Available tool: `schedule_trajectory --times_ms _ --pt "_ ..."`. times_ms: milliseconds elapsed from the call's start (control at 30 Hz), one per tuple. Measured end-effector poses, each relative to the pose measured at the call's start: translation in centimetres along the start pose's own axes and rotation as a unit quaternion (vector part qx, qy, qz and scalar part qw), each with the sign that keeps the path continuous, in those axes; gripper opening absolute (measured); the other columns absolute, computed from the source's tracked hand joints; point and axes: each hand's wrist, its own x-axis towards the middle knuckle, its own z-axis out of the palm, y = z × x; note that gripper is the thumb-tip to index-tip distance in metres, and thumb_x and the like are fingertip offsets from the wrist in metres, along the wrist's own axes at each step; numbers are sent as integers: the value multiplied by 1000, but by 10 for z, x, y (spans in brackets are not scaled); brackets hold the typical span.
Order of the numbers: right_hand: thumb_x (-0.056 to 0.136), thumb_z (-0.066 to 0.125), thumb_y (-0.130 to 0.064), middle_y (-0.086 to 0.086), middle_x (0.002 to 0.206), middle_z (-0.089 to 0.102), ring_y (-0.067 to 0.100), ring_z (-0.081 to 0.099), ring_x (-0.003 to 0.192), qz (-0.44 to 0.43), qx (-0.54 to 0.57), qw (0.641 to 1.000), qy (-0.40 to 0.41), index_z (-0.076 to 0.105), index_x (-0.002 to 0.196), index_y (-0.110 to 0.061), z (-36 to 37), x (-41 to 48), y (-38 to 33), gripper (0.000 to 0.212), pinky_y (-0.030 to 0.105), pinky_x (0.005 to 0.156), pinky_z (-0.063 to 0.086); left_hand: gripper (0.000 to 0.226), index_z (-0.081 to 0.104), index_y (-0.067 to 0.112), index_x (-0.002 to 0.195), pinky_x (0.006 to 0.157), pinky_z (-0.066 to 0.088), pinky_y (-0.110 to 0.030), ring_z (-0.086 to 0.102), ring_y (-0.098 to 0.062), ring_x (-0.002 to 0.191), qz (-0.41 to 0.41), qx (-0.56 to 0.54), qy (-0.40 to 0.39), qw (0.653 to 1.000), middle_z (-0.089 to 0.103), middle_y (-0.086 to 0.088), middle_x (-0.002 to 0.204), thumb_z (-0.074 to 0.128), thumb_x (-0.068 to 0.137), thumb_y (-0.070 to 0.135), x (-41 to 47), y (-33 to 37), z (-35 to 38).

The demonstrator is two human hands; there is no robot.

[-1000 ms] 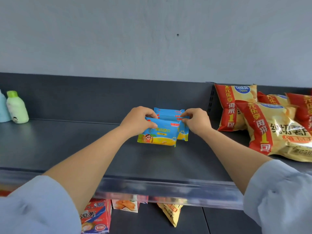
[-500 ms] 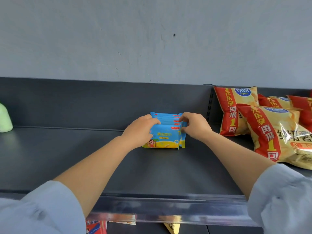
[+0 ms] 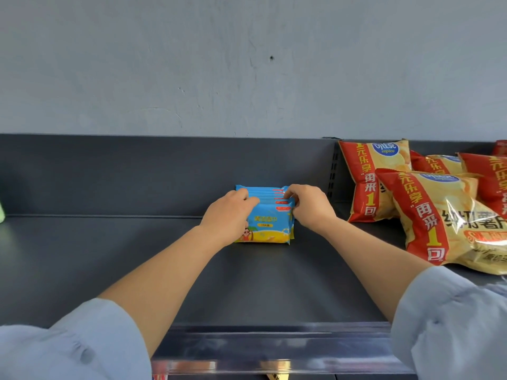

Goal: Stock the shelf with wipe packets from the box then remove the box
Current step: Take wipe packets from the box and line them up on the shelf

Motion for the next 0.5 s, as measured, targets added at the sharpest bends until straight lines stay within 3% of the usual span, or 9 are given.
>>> schedule_trajectory --times_ms 200,333,500 --pt "86 59 4 4 122 58 20 57 110 -13 3 1000 -8 60 113 -18 -1 -2 4 35 35 81 58 37 47 17 122 74 51 -32 48 -17 103 -8 39 12 999 46 -2 121 62 88 15 1 5 5" --pt "86 59 3 5 123 57 20 57 109 -24 -6 1000 -10 58 120 -18 -2 -5 4 40 36 84 56 38 46 15 123 68 41 -28 48 -19 101 -11 82 18 996 46 -4 120 61 88 15 2 9 8" --pt "85 58 2 4 125 52 20 53 113 -26 -33 999 -25 43 138 -19 -4 -15 2 58 33 86 54 60 35 13 137 83 42 -32 45 -22 113 -20 134 25 990 45 -7 128 66 86 20 2 15 13"
